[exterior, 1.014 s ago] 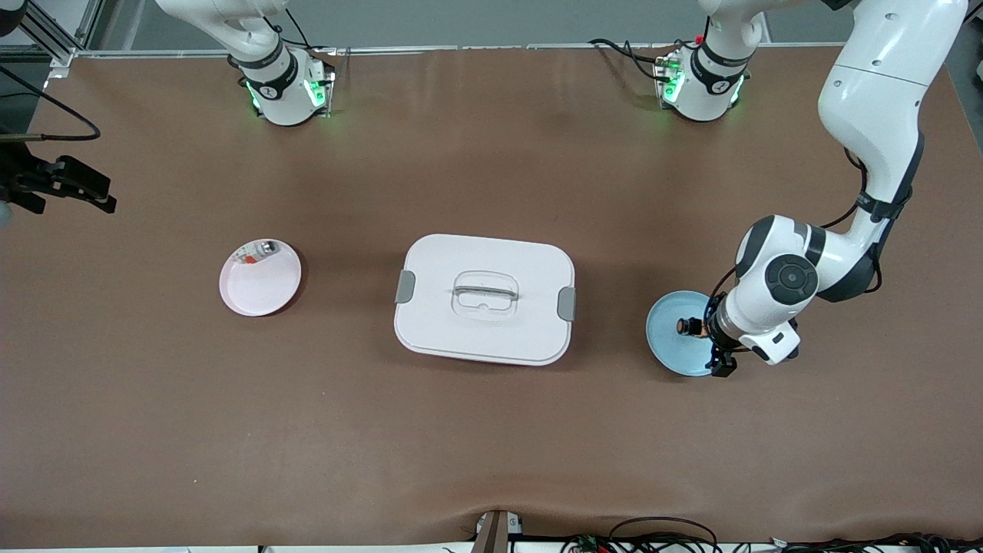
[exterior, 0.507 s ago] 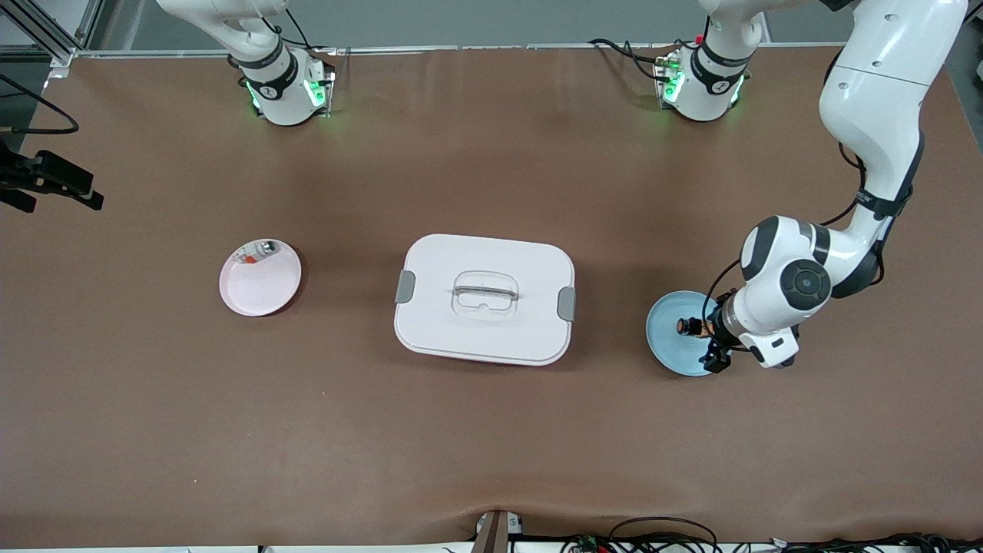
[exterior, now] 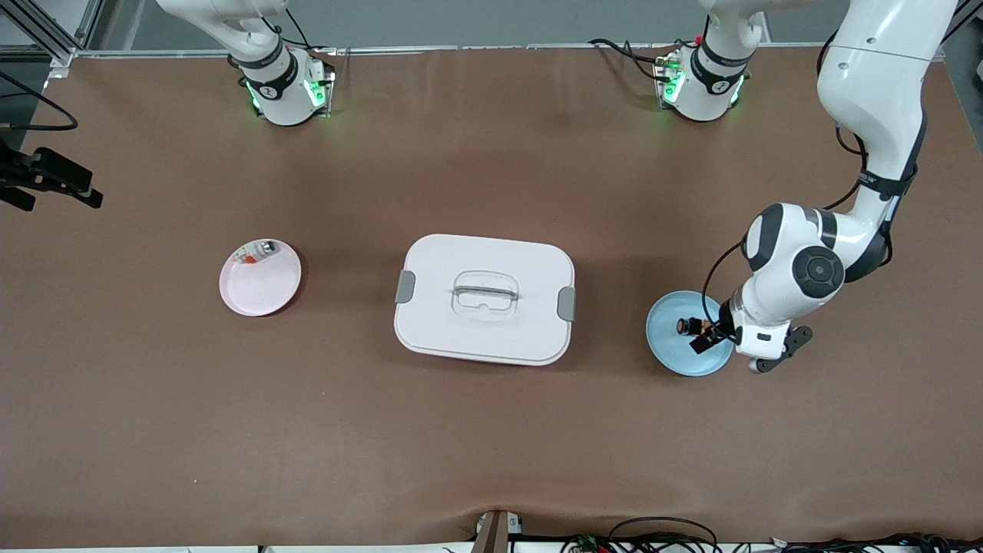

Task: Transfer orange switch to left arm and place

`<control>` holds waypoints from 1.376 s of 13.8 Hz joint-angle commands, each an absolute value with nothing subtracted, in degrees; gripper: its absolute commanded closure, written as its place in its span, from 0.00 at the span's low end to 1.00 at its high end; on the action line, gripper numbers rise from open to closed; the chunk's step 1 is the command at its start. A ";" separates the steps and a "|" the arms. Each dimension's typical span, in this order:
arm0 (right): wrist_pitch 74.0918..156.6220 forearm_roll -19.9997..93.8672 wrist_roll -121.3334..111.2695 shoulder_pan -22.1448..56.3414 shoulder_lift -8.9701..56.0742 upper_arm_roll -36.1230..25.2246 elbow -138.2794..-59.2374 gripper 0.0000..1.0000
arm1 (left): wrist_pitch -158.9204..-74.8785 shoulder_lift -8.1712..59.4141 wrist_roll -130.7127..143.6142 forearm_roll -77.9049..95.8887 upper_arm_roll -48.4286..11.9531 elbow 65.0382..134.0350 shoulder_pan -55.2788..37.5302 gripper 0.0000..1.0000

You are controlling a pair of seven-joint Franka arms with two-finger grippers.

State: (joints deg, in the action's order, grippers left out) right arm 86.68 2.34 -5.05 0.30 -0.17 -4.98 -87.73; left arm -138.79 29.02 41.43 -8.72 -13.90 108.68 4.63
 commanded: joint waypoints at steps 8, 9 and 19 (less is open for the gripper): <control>86.75 3.25 0.34 0.53 -1.58 -3.52 -88.77 0.00 | -139.83 22.42 8.27 1.49 0.15 110.57 -6.22 0.00; 86.75 3.25 1.13 0.53 -1.58 -3.52 -88.86 0.00 | -139.92 21.46 8.17 1.76 2.00 110.57 -7.81 0.00; 86.75 3.34 1.06 0.79 -1.58 -3.16 -88.86 0.00 | -133.87 11.96 7.29 1.14 2.55 106.88 -5.01 0.00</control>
State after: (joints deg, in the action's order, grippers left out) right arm 86.68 2.94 -0.02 0.57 -0.18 -3.37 -87.73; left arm -137.12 14.92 8.94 0.47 2.29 106.48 -5.55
